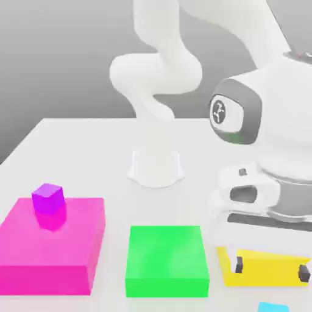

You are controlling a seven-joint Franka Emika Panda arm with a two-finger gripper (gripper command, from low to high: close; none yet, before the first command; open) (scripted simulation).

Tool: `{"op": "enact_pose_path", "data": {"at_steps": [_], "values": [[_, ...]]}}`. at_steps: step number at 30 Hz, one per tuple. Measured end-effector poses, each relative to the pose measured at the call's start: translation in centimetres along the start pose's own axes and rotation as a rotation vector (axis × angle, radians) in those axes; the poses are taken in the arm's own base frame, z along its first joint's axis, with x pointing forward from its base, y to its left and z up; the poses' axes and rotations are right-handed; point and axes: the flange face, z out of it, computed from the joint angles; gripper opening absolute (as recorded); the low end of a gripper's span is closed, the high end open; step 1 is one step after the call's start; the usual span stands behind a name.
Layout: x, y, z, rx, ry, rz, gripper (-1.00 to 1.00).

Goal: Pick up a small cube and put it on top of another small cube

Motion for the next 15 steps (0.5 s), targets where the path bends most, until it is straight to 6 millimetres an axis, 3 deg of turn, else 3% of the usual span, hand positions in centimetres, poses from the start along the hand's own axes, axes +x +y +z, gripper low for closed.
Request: {"op": "enact_pose_path", "data": {"at_steps": [2, 6, 7, 13, 15], "values": [[-1.6, -0.1, 3.0, -0.026, -0.039, 0.011, 0.0], [-2.6, 0.0, 9.3, -0.039, -0.058, 0.017, 0.0], [-2.7, 0.1, 10.4, -0.039, -0.058, 0.017, -1.0], [-2.8, 0.1, 10.9, -0.038, -0.059, 0.017, -1.0], [-2.7, 0.0, 9.3, -0.038, -0.06, 0.018, -1.0]]}}
